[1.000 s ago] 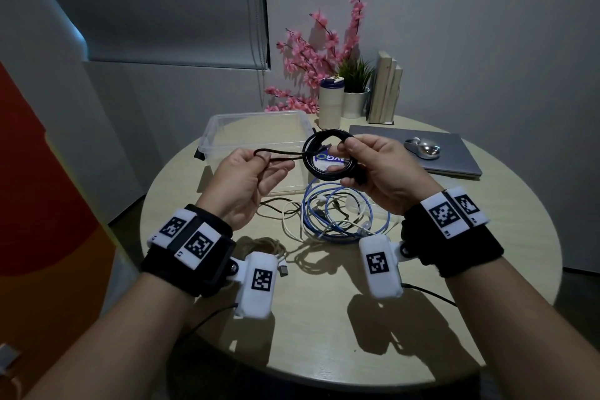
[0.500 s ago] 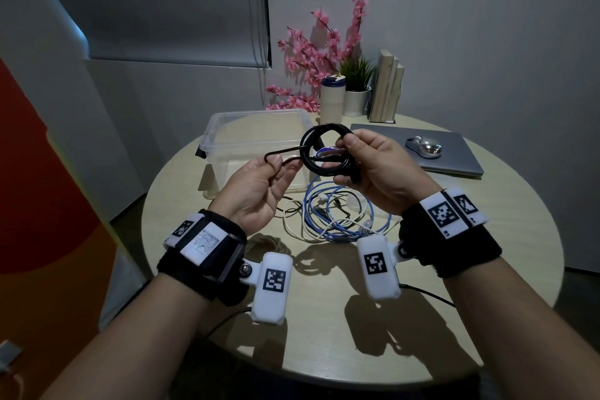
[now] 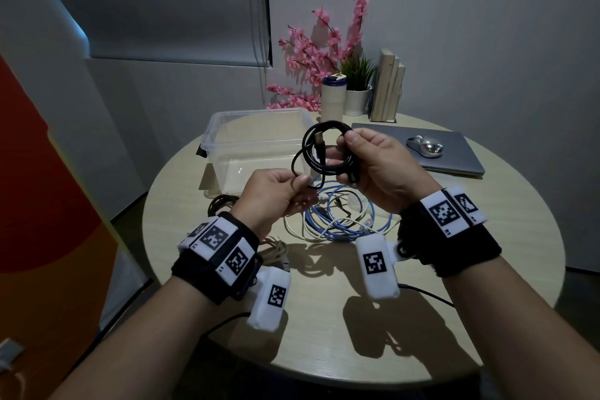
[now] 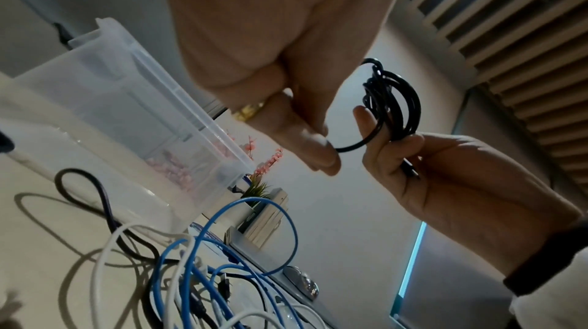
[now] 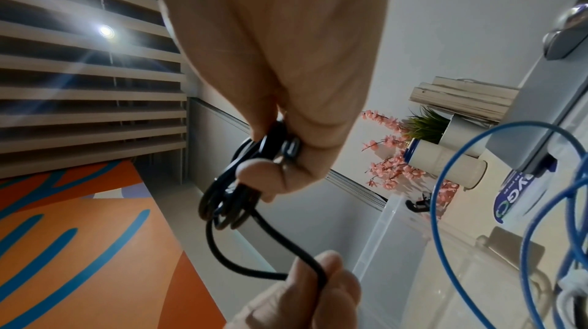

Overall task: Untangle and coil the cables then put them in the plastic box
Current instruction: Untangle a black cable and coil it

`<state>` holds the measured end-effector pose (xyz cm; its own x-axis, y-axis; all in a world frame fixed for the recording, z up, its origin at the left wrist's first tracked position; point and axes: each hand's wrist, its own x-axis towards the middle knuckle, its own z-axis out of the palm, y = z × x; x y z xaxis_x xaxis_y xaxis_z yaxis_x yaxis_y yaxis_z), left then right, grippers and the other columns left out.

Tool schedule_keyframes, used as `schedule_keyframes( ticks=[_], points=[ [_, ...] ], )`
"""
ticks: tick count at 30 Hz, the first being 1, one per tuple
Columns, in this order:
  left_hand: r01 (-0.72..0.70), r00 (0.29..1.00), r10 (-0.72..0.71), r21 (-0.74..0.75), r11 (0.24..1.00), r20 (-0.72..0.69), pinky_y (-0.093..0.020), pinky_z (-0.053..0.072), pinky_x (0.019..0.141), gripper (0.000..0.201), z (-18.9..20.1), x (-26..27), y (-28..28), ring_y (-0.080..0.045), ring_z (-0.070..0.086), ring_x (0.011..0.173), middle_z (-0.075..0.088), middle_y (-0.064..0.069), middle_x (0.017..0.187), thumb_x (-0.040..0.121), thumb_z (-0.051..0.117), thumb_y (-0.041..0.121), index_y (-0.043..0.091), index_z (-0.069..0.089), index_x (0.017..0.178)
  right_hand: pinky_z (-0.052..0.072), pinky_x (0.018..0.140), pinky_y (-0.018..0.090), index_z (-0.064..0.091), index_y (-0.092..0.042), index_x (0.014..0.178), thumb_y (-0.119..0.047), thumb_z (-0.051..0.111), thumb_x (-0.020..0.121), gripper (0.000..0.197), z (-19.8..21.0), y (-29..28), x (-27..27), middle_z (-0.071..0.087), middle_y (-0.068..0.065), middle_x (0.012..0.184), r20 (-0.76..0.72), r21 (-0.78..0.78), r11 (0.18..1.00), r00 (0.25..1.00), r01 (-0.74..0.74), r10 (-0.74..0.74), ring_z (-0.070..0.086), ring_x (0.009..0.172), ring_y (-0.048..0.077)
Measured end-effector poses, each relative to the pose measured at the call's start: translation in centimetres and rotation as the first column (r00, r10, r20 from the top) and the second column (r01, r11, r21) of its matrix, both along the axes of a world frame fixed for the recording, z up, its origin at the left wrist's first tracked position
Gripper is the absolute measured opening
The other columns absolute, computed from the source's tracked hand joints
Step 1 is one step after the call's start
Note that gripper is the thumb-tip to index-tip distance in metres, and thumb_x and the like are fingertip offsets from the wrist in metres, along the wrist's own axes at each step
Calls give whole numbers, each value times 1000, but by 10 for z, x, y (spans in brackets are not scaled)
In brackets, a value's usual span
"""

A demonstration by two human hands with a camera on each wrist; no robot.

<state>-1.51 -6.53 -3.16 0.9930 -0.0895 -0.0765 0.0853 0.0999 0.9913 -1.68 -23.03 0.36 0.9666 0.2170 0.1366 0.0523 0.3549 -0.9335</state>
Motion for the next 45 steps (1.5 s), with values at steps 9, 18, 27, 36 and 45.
schedule_keyframes(
  ticks=[9, 18, 27, 36, 45],
  points=[
    [39, 999, -39, -96, 995, 1, -16, 54, 53, 15, 2, -2, -1, -11, 67, 54, 66, -8, 60, 94, 52, 5, -2, 62, 87, 52, 50, 23, 50, -12, 87, -17, 38, 101, 19, -2, 2, -2, 70, 5, 67, -21, -79, 997, 1000, 15, -17, 68, 65, 16],
    [67, 963, -144, 315, 947, 229, -19, 50, 74, 47, 11, -4, 17, -11, 57, 89, 60, -2, 107, 85, 51, -15, 20, 54, 116, 57, 52, 30, 54, -7, 91, -14, 39, 101, 19, -8, 2, 2, 66, 10, 62, -70, -53, 997, 995, 64, -68, 66, 58, 17],
    [-194, 771, -179, 493, 848, 611, -20, 42, 84, 24, 24, -1, 7, -5, 50, 92, 55, 11, 98, 77, 77, 27, 30, 68, 100, 60, 58, 39, 60, 2, 103, -12, 47, 98, 20, -11, 11, 1, 63, 20, 78, -24, -256, 964, 996, 73, -82, 67, 70, 29],
    [-258, 709, -269, 596, 761, 651, -37, 36, 94, 12, 12, 3, 0, -12, 44, 102, 51, 12, 96, 82, 65, 32, 35, 53, 84, 54, 49, 27, 62, 4, 102, -13, 51, 96, 20, -18, 14, 3, 64, 14, 74, 11, -389, 917, 996, 86, -89, 65, 59, 20],
    [-160, 814, 104, 49, 986, 572, -19, 46, 64, 20, 21, 13, 10, -10, 59, 71, 58, -4, 85, 96, 47, 2, 20, 44, 89, 52, 61, 24, 64, -4, 95, -5, 47, 97, 17, -24, 12, 3, 68, 12, 69, 7, -312, 950, 1000, -10, 13, 62, 55, 15]
  ],
)
